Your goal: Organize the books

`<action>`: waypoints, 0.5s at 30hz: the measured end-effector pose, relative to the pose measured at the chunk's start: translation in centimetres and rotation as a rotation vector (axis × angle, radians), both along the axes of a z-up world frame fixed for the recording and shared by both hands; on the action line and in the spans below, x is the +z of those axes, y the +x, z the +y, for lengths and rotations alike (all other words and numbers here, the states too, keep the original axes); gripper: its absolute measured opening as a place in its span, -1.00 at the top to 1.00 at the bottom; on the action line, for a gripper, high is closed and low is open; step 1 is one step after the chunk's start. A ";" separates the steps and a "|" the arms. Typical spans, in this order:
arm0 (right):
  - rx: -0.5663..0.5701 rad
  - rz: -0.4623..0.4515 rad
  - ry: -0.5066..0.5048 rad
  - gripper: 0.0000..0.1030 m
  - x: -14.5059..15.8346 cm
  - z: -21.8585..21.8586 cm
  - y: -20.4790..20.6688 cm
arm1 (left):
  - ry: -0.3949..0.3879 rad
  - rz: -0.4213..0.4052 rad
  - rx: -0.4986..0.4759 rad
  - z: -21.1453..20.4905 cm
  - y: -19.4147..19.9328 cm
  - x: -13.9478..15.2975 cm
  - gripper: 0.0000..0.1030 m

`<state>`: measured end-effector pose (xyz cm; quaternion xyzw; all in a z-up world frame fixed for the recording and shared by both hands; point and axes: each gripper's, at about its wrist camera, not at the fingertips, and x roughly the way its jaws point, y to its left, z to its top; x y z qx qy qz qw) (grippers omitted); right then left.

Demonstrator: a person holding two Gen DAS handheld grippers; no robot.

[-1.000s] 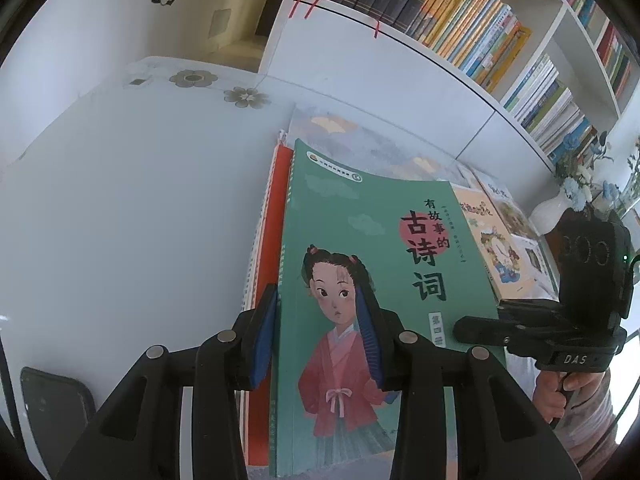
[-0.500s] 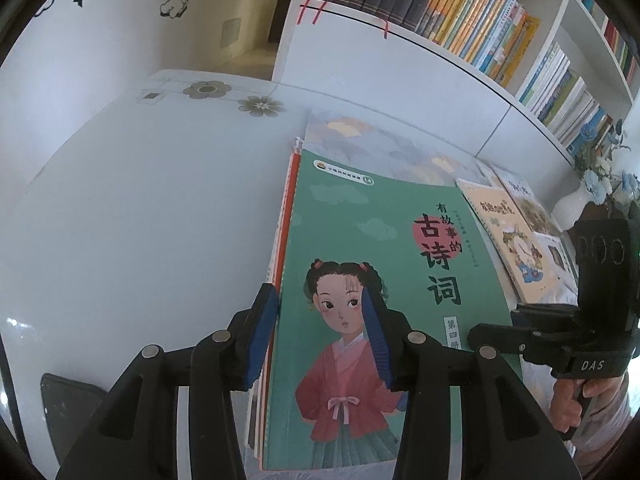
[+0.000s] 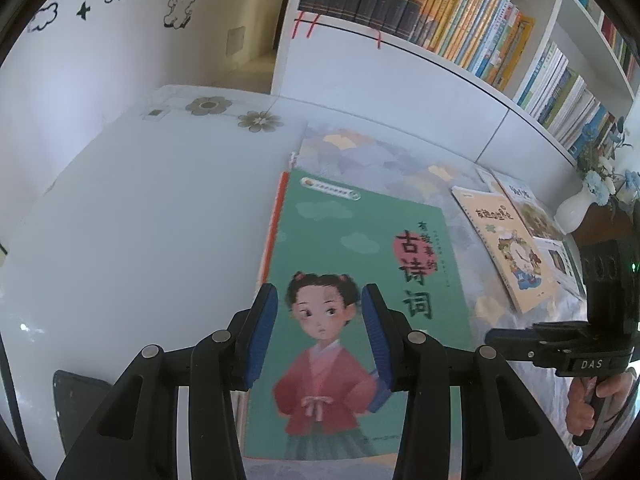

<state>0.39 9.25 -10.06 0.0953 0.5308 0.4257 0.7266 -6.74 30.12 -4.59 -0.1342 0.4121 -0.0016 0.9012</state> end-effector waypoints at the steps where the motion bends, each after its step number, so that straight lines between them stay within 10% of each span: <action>1: -0.014 -0.001 -0.004 0.54 0.1 -1.0 0.0 | -0.003 -0.004 -0.009 -0.6 0.2 0.3 0.20; 15: -0.395 -0.086 0.100 0.44 2.5 -20.9 0.9 | -0.020 -0.049 -0.185 -14.8 3.3 3.2 0.13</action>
